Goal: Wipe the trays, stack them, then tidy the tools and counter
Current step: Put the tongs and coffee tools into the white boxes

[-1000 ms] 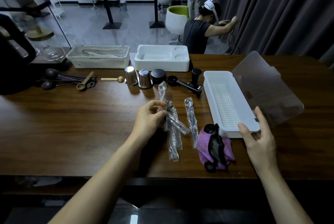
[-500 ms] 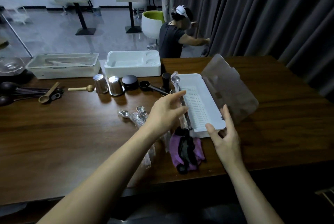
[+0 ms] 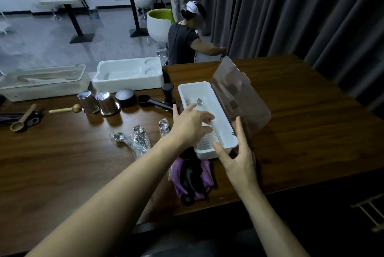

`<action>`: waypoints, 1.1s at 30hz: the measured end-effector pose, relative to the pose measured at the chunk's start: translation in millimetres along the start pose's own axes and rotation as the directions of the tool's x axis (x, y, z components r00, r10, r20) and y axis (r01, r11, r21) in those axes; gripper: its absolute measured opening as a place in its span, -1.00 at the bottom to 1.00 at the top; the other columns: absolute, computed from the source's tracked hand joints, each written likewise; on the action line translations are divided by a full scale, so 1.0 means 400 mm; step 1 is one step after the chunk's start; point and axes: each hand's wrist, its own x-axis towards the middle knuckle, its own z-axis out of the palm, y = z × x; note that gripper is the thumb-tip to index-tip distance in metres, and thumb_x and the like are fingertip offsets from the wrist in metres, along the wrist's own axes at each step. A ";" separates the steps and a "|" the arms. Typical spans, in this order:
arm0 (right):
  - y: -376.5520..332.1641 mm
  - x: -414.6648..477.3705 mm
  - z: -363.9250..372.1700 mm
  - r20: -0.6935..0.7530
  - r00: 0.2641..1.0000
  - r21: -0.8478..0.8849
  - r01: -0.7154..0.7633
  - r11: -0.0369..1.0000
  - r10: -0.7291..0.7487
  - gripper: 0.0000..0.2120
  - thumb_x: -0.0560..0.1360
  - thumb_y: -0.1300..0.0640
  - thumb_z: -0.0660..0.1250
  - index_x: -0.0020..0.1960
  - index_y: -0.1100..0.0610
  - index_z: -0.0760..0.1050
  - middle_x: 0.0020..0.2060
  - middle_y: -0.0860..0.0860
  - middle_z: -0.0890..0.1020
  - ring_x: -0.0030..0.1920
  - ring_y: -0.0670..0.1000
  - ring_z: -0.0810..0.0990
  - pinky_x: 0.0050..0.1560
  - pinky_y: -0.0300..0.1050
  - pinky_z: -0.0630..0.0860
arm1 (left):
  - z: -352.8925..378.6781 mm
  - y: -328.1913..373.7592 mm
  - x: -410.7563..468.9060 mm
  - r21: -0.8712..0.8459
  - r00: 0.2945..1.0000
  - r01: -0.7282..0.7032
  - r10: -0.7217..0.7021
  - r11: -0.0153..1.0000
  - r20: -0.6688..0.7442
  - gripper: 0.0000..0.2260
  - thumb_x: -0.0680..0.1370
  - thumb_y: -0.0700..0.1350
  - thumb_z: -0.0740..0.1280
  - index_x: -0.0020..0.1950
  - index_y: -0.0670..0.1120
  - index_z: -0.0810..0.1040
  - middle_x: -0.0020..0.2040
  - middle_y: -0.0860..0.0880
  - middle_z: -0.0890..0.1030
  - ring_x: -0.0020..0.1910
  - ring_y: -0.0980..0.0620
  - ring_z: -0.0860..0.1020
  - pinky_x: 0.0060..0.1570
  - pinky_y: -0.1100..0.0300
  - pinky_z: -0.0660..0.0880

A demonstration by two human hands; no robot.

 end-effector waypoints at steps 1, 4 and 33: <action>0.002 0.001 0.000 -0.006 1.000 -0.005 0.009 1.000 -0.009 -0.16 0.49 -0.17 0.42 0.63 -0.18 0.03 0.28 -0.56 0.28 0.29 -0.52 0.30 0.24 -0.51 0.29 | 0.001 0.003 0.003 0.010 1.000 -0.009 0.009 1.000 0.011 -0.69 0.58 0.05 0.39 0.33 0.19 0.57 0.22 0.23 0.63 0.62 0.01 0.09 0.48 -0.40 -0.24; 0.004 0.001 0.001 -0.012 1.000 -0.015 0.026 1.000 -0.026 -0.16 0.50 -0.17 0.42 0.63 -0.16 0.03 0.40 -0.44 0.30 0.37 -0.47 0.27 0.29 -0.52 0.26 | 0.000 0.011 0.012 0.053 0.998 -0.015 0.012 0.998 0.058 -0.70 0.60 0.06 0.37 0.34 0.24 0.57 0.40 0.12 0.54 0.64 -0.03 0.05 0.48 -0.38 -0.28; 0.005 0.003 0.007 0.021 0.998 -0.009 0.060 0.998 -0.060 -0.13 0.40 -0.37 0.33 0.61 -0.21 0.08 0.52 -0.16 0.35 0.48 -0.15 0.34 0.46 0.14 0.38 | -0.057 -0.268 -0.315 -0.230 0.755 0.552 -0.598 0.801 -0.270 -0.71 0.51 0.14 0.35 0.22 0.19 0.50 0.09 -0.03 0.69 0.11 -0.21 0.60 -0.07 0.07 0.36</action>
